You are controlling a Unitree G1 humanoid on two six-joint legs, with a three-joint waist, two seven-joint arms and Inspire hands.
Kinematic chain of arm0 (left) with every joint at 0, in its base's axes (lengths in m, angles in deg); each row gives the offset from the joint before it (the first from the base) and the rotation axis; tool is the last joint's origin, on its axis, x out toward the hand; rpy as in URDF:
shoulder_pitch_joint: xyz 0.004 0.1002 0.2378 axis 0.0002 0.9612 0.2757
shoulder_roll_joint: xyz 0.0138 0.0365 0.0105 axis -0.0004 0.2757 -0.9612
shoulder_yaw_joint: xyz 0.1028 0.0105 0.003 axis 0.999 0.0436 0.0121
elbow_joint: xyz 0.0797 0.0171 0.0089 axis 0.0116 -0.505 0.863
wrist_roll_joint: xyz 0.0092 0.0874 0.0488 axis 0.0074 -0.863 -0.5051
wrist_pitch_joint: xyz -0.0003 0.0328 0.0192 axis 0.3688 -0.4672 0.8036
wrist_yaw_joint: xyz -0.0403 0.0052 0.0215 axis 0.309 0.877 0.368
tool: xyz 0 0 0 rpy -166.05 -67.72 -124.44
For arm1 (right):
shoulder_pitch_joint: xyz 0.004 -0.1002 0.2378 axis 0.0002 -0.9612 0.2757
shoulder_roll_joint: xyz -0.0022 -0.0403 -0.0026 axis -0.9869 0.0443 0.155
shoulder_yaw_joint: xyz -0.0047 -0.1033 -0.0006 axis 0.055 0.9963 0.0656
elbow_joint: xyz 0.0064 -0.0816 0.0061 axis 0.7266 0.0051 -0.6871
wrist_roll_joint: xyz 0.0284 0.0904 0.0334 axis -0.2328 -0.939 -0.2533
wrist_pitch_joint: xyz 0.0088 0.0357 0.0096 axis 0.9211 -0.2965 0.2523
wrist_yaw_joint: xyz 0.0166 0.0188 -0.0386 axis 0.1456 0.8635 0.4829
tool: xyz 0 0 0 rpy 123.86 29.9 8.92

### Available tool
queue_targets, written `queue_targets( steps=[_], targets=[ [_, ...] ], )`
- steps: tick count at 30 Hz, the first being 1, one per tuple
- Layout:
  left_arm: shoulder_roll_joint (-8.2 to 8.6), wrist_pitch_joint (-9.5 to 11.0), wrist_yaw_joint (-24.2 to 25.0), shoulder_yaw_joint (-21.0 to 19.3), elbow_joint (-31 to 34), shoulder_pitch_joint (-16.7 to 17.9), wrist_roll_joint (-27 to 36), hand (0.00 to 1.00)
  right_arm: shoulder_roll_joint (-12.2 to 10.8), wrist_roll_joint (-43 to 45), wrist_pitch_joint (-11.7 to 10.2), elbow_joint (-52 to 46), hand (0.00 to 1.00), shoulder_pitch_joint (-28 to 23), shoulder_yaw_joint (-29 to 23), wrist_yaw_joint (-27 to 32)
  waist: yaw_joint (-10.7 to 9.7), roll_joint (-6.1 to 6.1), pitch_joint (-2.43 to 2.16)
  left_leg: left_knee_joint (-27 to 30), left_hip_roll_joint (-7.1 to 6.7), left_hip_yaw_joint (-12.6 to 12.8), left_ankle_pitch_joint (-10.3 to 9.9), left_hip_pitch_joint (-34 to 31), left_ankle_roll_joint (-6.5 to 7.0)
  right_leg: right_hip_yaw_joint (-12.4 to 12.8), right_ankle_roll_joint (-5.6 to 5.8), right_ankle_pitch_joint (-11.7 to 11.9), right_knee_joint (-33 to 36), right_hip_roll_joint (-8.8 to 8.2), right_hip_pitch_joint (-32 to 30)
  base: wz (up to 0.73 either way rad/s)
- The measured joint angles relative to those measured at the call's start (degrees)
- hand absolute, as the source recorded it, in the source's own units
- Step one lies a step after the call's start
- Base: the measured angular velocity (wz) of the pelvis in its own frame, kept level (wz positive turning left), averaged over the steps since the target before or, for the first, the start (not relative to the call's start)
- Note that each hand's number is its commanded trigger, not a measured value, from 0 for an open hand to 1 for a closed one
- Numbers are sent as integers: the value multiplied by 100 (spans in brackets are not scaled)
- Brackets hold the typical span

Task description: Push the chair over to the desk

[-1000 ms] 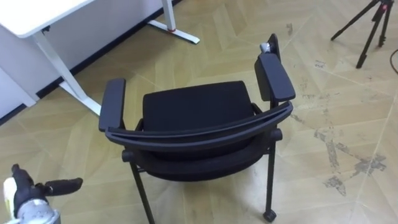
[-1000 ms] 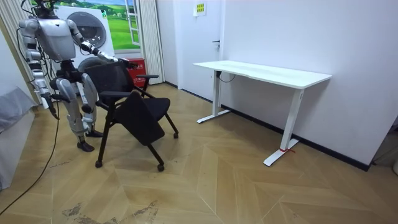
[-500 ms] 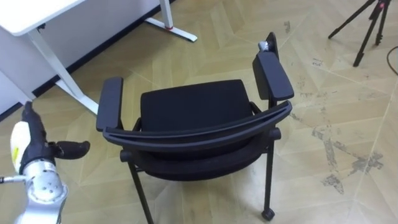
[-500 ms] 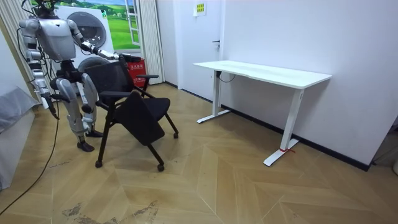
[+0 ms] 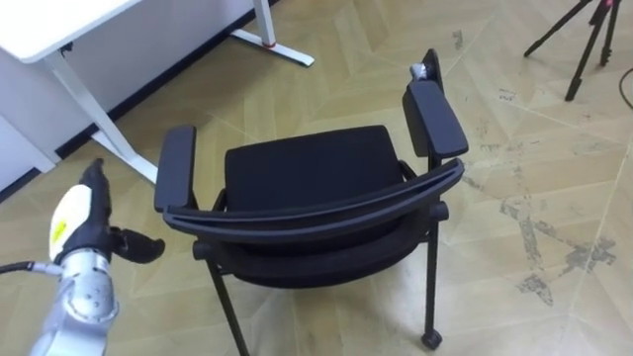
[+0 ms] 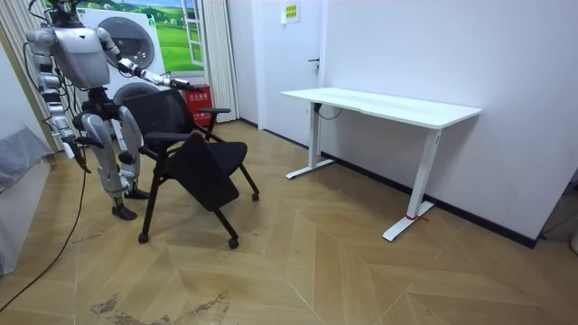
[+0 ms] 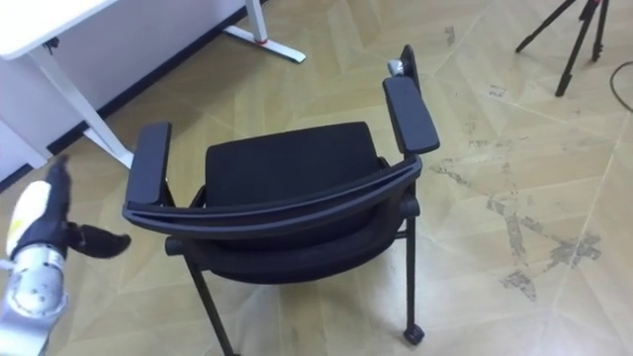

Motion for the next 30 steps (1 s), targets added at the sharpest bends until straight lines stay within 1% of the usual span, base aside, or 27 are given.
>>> queue_targets(
  steps=[2, 4, 5, 6, 8, 10, 11, 13, 16, 20, 22, 25, 30],
  targets=[
    [-89, -29, 144, 165, 10, -24, -76, 0, 17, -1, 0, 3, 0, 18, 149, 3, -15, 8, 3, 0, 1, 4, 0, -11, 0, 1, 0, 0, -5, -2, -7, 0],
    [-245, -103, 414, 351, 114, -39, -165, 0, 39, -8, 0, 4, 0, 54, 180, -9, 4, 18, 7, -1, 3, 9, 0, -25, 0, 40, -5, 3, -3, -3, -38, -6],
    [-262, -123, 490, 362, 185, -35, -180, 0, 51, -10, 0, 4, 0, 55, 194, -10, 6, 20, 8, 0, 3, -11, 0, -34, 0, 41, -5, 5, -4, -2, -43, 0],
    [-279, -190, 628, 387, 381, -31, -230, 0, 71, -38, 7, 6, 0, 53, 206, -12, -10, 20, 8, 0, 1, -38, 0, -57, 0, 7, -5, 5, -5, -3, -50, 10],
    [-303, -270, 800, 455, 662, -29, -284, 0, 97, -131, 16, 20, 0, 54, 202, -15, -12, 24, 8, -3, 0, -28, 0, -72, 0, -1, -5, 6, -9, -3, -61, 7],
    [-359, -356, 1073, 537, 902, 3, -396, 0, 120, -145, 16, 16, 0, 72, 202, -15, -2, 54, 6, -3, 1, -27, 0, -75, 0, -1, -6, 7, -10, -6, -62, 0],
    [-362, -373, 1139, 537, 947, 14, -439, 0, 123, -136, 16, 15, 0, 73, 201, -17, 7, 61, 5, -3, 2, -25, 0, -75, 0, -1, -5, 6, -9, -4, -64, 0],
    [-367, -463, 1407, 536, 1134, 40, -743, 0, 138, -120, 21, 14, 0, 66, 201, -33, 13, 76, 2, 2, 4, -27, 1, -88, 0, -3, -6, 6, -10, -2, -73, 0],
    [-396, -564, 1673, 536, 1345, 42, -889, 0, 194, -121, 21, 9, 0, 66, 200, -88, 18, 75, 2, 2, 4, -26, 1, -100, 0, -4, -5, 6, -12, -2, -85, 0],
    [-414, -572, 1863, 535, 1400, 46, -1022, 0, 219, -125, 17, 14, 0, 72, 199, -132, 9, 63, 8, 0, 2, -43, 1, -91, 0, -10, -5, 6, -12, -2, -71, 0],
    [-413, -581, 1974, 535, 1572, 98, -1125, 0, 219, -124, 17, 32, 0, 70, 200, -193, 8, 41, 17, -1, 0, -81, 1, -101, 0, -23, -4, 5, -23, 0, -70, 4],
    [-412, -572, 2045, 536, 1797, 158, -1163, 0, 218, -125, 12, 126, 0, 82, 201, -197, 16, 32, 16, -1, -3, -151, 0, -98, 0, -23, -4, 6, -59, 4, -42, 5],
    [-412, -571, 2087, 536, 1932, 159, -1296, 0, 214, -130, 12, 235, 0, 82, 203, -188, 14, 39, 13, 3, 0, -176, 1, -94, 0, -25, -4, 6, -103, 7, -4, 5]
  ],
)
